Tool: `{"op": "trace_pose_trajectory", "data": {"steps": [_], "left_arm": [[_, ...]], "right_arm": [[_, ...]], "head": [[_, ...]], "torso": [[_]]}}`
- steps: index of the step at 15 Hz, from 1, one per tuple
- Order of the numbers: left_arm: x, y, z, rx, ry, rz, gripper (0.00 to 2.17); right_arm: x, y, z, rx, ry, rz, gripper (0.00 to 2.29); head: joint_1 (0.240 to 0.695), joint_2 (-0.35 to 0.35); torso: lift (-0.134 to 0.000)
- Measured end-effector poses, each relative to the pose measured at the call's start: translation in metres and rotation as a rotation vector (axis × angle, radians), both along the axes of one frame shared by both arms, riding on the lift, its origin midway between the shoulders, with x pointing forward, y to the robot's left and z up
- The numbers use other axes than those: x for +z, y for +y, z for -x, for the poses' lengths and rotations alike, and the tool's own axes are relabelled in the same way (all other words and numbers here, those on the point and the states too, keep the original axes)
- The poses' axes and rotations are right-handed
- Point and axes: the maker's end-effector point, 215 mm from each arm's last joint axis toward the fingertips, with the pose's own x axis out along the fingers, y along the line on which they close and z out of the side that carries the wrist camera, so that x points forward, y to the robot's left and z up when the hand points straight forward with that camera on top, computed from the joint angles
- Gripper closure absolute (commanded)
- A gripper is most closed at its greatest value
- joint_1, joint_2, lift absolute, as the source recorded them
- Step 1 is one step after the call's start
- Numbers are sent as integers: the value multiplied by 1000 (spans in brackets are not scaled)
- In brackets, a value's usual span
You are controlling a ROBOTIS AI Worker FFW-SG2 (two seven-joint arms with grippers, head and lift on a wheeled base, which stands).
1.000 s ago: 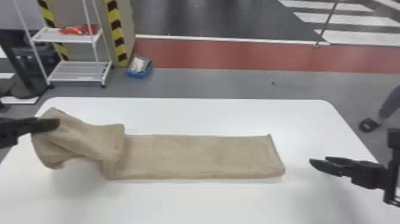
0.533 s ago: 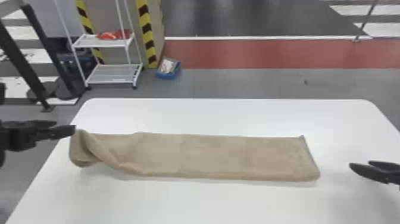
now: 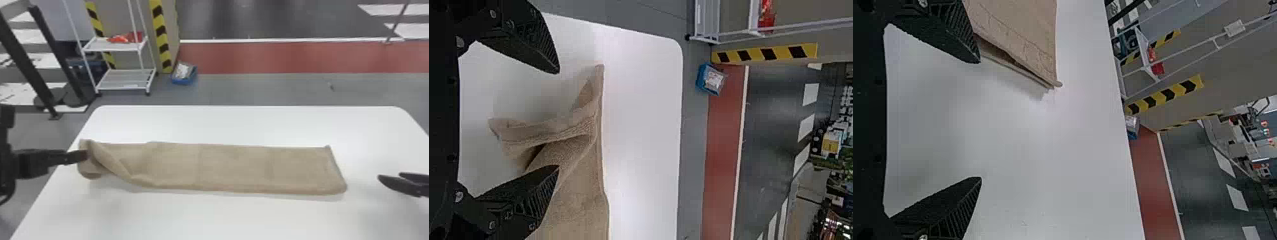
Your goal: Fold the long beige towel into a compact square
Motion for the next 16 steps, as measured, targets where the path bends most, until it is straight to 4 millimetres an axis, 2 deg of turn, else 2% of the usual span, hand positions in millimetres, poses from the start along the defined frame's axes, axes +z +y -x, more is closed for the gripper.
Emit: {"op": "trace_pose_trajectory", "data": {"steps": [3,5,7,10,12,14,15,16], "left_arm": [[8,-22,16,15,21,72,269],[10,-17,13,29,21,55,269],[2,-7,5,37,32,47,269],[-8,9,-20,29,29,17,269],[-6,15,-32,33,18,13,265],[3,14,-33,28,-1,2,272],[7,12,-29,25,-3,0,336],[9,5,-21,24,6,9,508]], "right_arm": [[0,2,-2,5,2,3,33],[0,4,-2,9,2,2,33],[-1,4,-1,8,3,0,33],[-2,2,0,4,5,-2,33],[-4,1,2,3,9,-3,33],[-5,-1,4,0,9,-2,33],[-5,-2,4,-1,9,-1,33],[-6,-2,4,-1,9,0,33]], "head": [[695,16],[695,22],[695,32],[695,45],[695,55],[695,53],[695,51],[695,46]], "torso": [[-124],[-124],[-124],[-124],[-124],[-124],[-124],[-124]]}}
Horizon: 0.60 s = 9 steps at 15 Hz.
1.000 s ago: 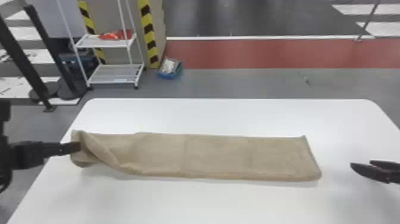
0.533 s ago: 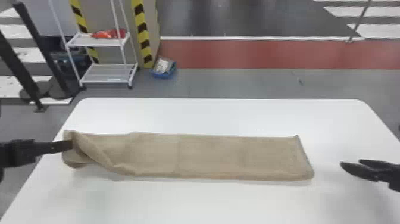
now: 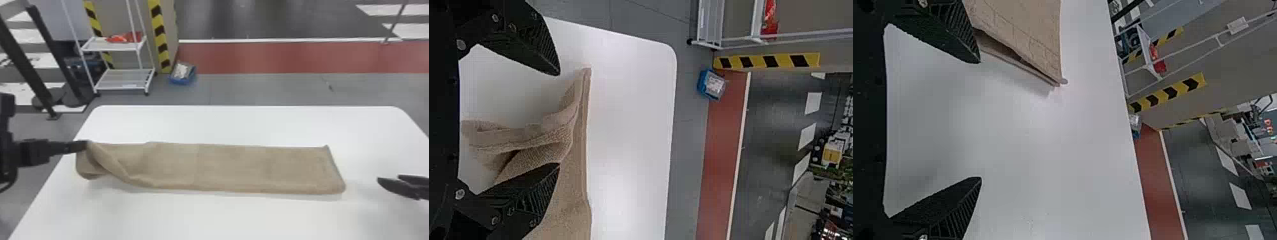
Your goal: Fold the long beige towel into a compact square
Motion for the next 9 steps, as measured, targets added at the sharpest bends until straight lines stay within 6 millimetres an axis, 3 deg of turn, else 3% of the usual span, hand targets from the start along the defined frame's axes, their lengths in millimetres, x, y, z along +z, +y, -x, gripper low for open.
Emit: {"op": "trace_pose_trajectory", "data": {"steps": [5,7,9], "left_arm": [[-21,-45,50,56,150,83,539],[-29,-58,52,63,180,83,495],[-30,-66,50,65,183,78,245]], "right_arm": [[2,3,-6,9,-5,5,33],[2,5,-6,12,-4,6,33],[2,4,-6,12,-5,6,33]], "head": [[695,-4],[695,-20],[695,-28]], "torso": [[-124],[-124],[-124]]}}
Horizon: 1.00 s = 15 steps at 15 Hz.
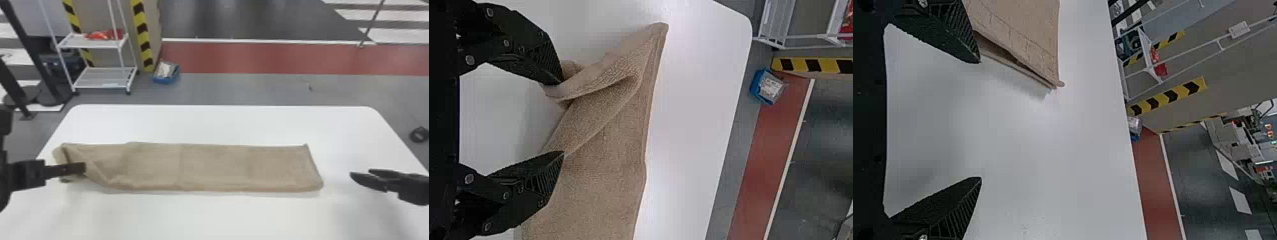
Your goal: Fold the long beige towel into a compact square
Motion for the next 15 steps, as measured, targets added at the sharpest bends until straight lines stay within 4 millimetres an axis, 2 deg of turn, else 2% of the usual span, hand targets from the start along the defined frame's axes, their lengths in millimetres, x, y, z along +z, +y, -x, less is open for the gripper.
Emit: {"op": "trace_pose_trajectory", "data": {"steps": [2,4,7,9,12,15], "left_arm": [[9,-8,-2,-1,-26,6,124],[18,-6,-2,10,-48,-14,120],[19,16,-8,36,-48,-88,124],[5,36,-19,37,-36,-119,157],[-9,60,-41,33,-34,-132,400],[-2,72,-50,6,-61,-129,397]], "right_arm": [[0,-2,0,-3,-1,0,33],[1,-2,0,-3,-2,1,33],[0,1,-1,0,0,0,33],[1,0,-1,1,-1,3,33],[1,0,-1,-1,1,0,33],[1,0,-2,-2,8,2,33]], "head": [[695,-38],[695,-41],[695,-17],[695,10],[695,32],[695,51]], "torso": [[-124],[-124],[-124],[-124],[-124],[-124]]}}
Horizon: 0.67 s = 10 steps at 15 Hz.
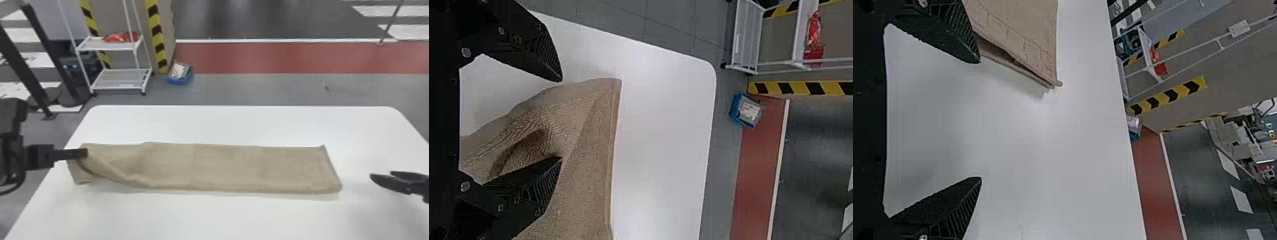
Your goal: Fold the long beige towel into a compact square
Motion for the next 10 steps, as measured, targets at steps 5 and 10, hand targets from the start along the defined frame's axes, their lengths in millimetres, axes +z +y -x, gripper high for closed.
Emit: {"op": "trace_pose_trajectory", "data": {"steps": [5,10], "left_arm": [[15,14,2,-32,-33,-24,124],[13,17,5,-27,-15,-33,434]], "right_arm": [[7,5,2,-6,5,-18,33],[12,7,5,4,-7,-13,33]], "head": [[695,73],[695,79]], "torso": [[-124],[-124]]}}
